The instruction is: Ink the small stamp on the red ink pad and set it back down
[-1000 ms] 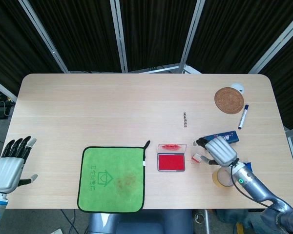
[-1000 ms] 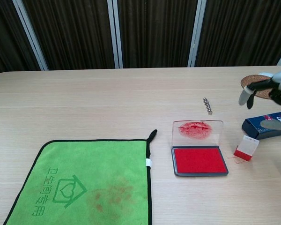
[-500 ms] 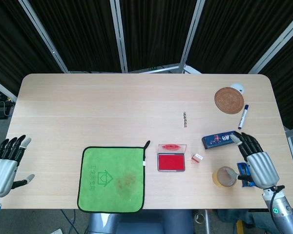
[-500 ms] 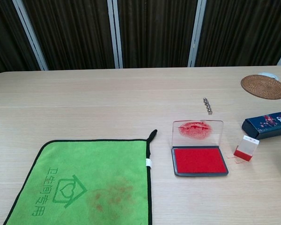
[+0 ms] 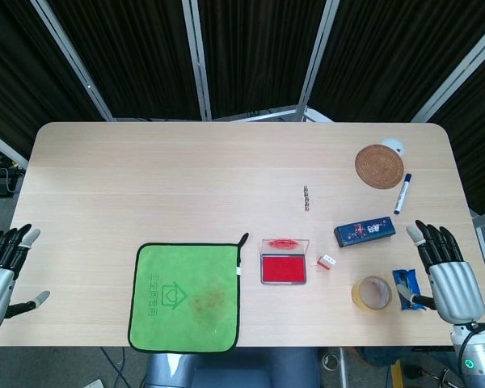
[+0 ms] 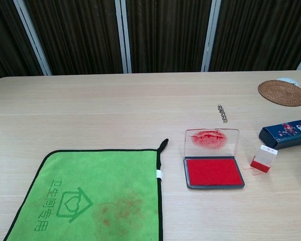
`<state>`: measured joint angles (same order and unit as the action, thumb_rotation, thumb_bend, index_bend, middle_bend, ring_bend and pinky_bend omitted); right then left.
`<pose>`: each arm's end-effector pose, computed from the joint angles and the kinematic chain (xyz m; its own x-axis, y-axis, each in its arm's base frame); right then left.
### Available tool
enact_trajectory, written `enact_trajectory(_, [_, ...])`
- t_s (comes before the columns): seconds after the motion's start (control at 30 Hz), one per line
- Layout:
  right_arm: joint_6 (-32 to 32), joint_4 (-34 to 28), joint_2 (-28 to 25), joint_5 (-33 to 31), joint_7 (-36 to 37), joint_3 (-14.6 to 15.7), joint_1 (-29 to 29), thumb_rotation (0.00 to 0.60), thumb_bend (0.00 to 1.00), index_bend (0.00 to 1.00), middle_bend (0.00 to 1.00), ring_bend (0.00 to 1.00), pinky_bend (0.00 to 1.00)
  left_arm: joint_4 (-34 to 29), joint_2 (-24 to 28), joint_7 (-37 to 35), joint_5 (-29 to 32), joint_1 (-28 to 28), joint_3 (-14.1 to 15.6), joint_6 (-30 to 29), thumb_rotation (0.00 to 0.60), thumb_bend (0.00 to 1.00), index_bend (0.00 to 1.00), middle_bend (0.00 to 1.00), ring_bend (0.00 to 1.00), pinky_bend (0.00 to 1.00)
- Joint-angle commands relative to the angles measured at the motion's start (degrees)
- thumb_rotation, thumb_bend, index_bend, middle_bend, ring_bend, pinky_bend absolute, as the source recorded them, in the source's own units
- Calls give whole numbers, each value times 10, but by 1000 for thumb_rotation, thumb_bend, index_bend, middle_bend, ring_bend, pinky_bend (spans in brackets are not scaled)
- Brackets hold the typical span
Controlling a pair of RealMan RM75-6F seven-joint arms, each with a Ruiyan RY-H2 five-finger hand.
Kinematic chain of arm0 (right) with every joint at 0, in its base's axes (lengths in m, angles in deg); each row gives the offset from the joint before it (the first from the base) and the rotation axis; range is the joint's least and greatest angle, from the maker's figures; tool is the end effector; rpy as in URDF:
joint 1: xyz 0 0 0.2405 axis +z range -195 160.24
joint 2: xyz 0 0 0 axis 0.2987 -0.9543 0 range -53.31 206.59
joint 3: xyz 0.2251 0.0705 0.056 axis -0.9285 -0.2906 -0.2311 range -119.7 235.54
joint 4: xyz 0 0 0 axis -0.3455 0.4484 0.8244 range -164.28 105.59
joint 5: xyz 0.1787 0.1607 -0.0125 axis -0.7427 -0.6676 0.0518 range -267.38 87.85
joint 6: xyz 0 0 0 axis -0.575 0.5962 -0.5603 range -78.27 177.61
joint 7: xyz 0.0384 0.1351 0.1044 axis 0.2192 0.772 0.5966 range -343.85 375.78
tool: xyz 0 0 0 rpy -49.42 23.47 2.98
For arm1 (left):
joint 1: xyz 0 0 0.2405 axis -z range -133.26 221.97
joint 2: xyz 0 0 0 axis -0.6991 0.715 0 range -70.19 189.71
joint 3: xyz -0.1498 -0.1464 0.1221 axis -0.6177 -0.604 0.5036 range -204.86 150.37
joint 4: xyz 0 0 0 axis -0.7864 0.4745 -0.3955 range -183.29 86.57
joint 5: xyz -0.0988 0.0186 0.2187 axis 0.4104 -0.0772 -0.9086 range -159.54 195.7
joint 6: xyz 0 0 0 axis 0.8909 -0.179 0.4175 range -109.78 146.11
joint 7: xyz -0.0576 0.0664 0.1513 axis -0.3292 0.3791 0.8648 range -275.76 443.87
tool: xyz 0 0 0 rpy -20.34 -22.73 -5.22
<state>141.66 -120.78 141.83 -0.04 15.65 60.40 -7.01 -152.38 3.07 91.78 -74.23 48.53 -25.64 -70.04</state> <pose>-0.2822 -0.2189 0.1206 0.3970 0.0640 0.9156 -0.9016 -0.1593 0.4021 -0.2669 0.1880 0.1350 0.4573 0.0201 0.8891 0.8852 -0.1058 -0.4529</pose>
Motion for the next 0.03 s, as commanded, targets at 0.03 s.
enact_trajectory(0.03, [0,2,2,-1,-2,-5,-3,600,0,0,0,0,0,0,2,-4,3,2,-2,5,600,0,0,0,0,0])
